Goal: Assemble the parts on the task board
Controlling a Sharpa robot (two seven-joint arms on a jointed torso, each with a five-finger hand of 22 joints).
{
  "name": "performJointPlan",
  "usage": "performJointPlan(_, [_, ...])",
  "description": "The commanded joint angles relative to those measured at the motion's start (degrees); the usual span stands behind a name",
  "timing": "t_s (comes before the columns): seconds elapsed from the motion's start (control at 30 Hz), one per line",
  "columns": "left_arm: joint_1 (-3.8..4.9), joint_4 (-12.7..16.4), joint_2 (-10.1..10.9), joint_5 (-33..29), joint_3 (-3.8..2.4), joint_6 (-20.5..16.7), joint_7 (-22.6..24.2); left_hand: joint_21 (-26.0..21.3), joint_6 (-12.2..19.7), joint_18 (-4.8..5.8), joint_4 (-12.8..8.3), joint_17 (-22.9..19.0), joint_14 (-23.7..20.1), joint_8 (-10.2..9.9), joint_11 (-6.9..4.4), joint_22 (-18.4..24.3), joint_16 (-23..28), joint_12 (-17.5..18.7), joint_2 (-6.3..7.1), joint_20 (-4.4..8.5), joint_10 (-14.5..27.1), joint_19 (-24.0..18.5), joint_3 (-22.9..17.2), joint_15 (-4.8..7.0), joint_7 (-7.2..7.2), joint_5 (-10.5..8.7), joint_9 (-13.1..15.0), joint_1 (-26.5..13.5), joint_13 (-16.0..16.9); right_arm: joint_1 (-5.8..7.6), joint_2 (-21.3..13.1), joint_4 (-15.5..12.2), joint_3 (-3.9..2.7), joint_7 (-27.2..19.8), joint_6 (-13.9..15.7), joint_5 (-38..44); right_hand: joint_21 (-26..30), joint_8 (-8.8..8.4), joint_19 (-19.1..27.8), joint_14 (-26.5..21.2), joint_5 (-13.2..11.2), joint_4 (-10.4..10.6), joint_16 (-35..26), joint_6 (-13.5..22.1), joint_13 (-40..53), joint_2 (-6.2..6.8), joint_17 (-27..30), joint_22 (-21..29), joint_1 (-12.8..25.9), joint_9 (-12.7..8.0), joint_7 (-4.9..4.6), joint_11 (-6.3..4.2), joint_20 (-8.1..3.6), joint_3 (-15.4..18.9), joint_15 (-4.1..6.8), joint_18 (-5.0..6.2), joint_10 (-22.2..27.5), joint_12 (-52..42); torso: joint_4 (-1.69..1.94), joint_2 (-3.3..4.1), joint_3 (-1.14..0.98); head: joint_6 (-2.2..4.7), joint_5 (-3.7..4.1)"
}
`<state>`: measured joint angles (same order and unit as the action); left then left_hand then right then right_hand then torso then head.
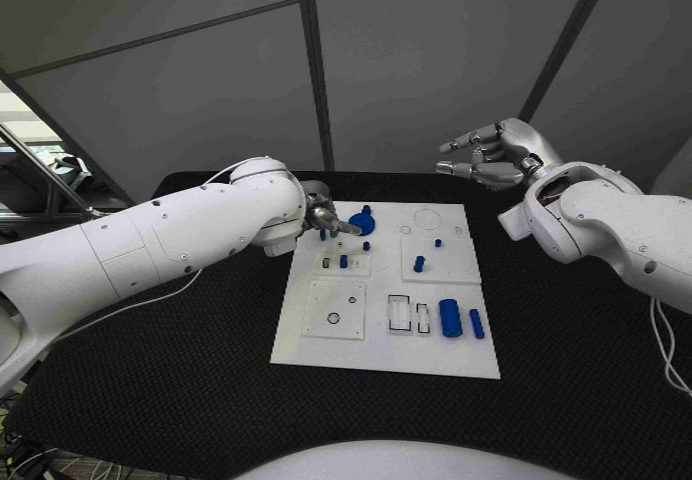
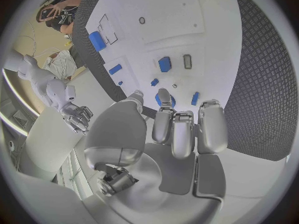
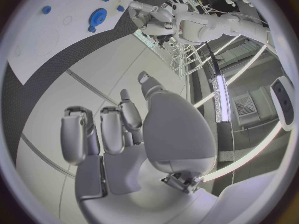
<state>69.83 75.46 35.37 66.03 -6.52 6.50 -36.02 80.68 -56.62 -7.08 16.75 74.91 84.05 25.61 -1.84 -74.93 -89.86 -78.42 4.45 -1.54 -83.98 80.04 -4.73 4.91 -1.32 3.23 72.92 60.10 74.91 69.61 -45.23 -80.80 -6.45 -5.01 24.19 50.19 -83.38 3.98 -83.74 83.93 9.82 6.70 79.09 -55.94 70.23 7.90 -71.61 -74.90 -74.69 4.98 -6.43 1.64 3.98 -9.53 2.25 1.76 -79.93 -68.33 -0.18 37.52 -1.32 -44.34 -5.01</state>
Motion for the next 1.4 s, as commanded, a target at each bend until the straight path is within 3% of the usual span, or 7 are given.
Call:
performJointPlan(0.03, [0.66, -1.26, 0.28, -0.30, -0.76, 2.11, -0.95, -0.72, 0.40, 3.23, 0.01, 14.72, 5.82, -0.13, -0.20, 0.05, 0.16, 0.71, 0.39, 0.06, 0.41, -0.83, 0.44, 0.14, -0.15, -0.22, -0.13, 0.11, 9.33, 0.12, 0.04, 0.01, -0.04, -0.21, 0.04, -0.01, 0.29, -0.19, 0.16, 1.95, -0.01, -0.14, -0.34, -0.46, -0.03, -0.09, 0.02, -4.92, 0.49, -0.08, -0.02, -0.05, -0.17, 0.22, 0.37, 0.84, 0.38, 0.18, -0.04, 0.00, -0.04, 0.10, 0.03])
performJointPlan(0.17, [2.06, -5.20, -0.53, -0.46, -1.37, 4.39, -0.21, -3.10, 3.53, 2.59, -0.21, 13.13, 5.16, -5.35, 1.08, 2.90, 1.50, 3.90, -1.37, -0.67, 2.48, -3.13, 0.39, -0.85, -1.72, 0.01, -5.05, 3.31, 7.99, 0.12, 0.02, 0.05, -0.04, -0.15, -0.02, -0.01, 0.29, -0.19, 0.16, 1.95, -0.01, -0.14, -0.34, -0.46, -0.03, -0.09, 0.02, -4.92, 0.49, -0.08, -0.02, -0.05, -0.17, 0.22, 0.37, 0.84, 0.38, 0.18, 0.02, 0.04, -0.02, 0.24, 0.12])
performJointPlan(0.23, [2.48, -7.28, -1.20, -0.49, -1.48, 5.23, 0.54, -4.44, 4.29, 2.36, -0.37, 12.39, 4.80, -10.78, 2.24, 4.26, 2.15, 6.84, -2.28, -1.76, 4.17, -4.33, 0.56, -1.74, -3.09, 0.16, -12.44, 5.43, 6.62, 0.12, 0.05, 0.06, -0.04, -0.13, -0.05, -0.01, 0.29, -0.19, 0.16, 1.95, -0.01, -0.14, -0.34, -0.46, -0.03, -0.09, 0.02, -4.92, 0.49, -0.08, -0.02, -0.05, -0.17, 0.22, 0.37, 0.84, 0.38, 0.18, -0.02, 0.07, -0.03, 0.31, 0.07])
performJointPlan(0.33, [2.95, -10.61, -2.57, -0.52, -1.45, 6.78, 1.66, -5.16, 3.05, 2.06, -0.33, 12.05, 4.62, -13.12, 2.42, 4.87, 2.44, 7.57, -2.30, -2.14, 4.53, -4.87, 1.37, -2.14, -3.26, 0.00, -17.51, 6.61, 6.23, 0.12, 0.11, 0.07, -0.04, -0.09, -0.11, -0.01, 0.29, -0.19, 0.16, 1.95, -0.01, -0.14, -0.34, -0.46, -0.03, -0.09, 0.02, -4.92, 0.49, -0.08, -0.02, -0.05, -0.17, 0.22, 0.37, 0.84, 0.38, 0.18, -0.10, 0.12, 0.01, 0.40, 0.01])
performJointPlan(0.5, [3.25, -14.15, -4.47, -0.07, -0.62, 8.04, 1.97, -5.42, 1.04, 1.96, -0.87, 12.10, 4.63, -13.23, 2.51, 4.93, 2.38, 7.51, -2.86, -2.28, 4.50, -4.95, 1.59, -2.30, -3.23, 0.41, -20.03, 8.38, 6.22, 0.12, 0.20, 0.06, -0.04, -0.04, -0.18, -0.01, 0.22, -0.20, 0.08, 1.96, 0.00, -0.13, -0.33, -0.47, -0.02, -0.12, -0.03, -5.04, 0.61, -0.08, -0.02, -0.06, -0.17, 0.24, 0.38, 0.81, 0.37, 0.17, -0.12, 0.14, 0.05, 0.33, -0.11])
performJointPlan(0.9, [3.23, -20.66, -8.57, 2.46, 0.96, 11.39, 1.51, -5.30, 0.32, 2.00, -0.88, 12.29, 4.71, -12.72, 2.45, 4.68, 2.22, 7.16, -3.28, -2.29, 4.31, -4.76, 1.71, -2.27, -3.13, 0.61, -20.17, 8.73, 6.37, 0.12, 0.43, 0.04, -0.04, -0.04, -0.21, -0.01, 0.22, -0.20, 0.08, 1.96, 0.00, -0.13, -0.33, -0.47, -0.02, -0.12, -0.03, -5.04, 0.61, -0.08, -0.02, -0.06, -0.17, 0.24, 0.38, 0.81, 0.37, 0.17, -0.04, 0.10, 0.04, -0.05, -0.14])
performJointPlan(1.4, [2.71, -24.28, -11.09, 2.72, 1.32, 13.59, 2.30, -5.30, 0.40, 2.01, -0.58, 12.45, 4.77, -12.53, 2.50, 4.59, 2.08, 7.17, -3.78, -2.30, 4.38, -4.73, 1.95, -2.28, -3.18, 0.38, -20.24, 8.50, 6.37, 0.12, 0.88, 0.29, -0.04, -0.13, -0.30, 0.00, 0.23, -0.20, 0.07, 1.97, 0.03, -0.16, -0.33, -0.48, 0.00, -0.17, -0.06, -5.04, 0.62, -0.08, -0.01, -0.06, -0.17, 0.21, 0.38, 0.81, 0.35, 0.13, -0.02, 0.02, 0.02, -0.26, -0.21])
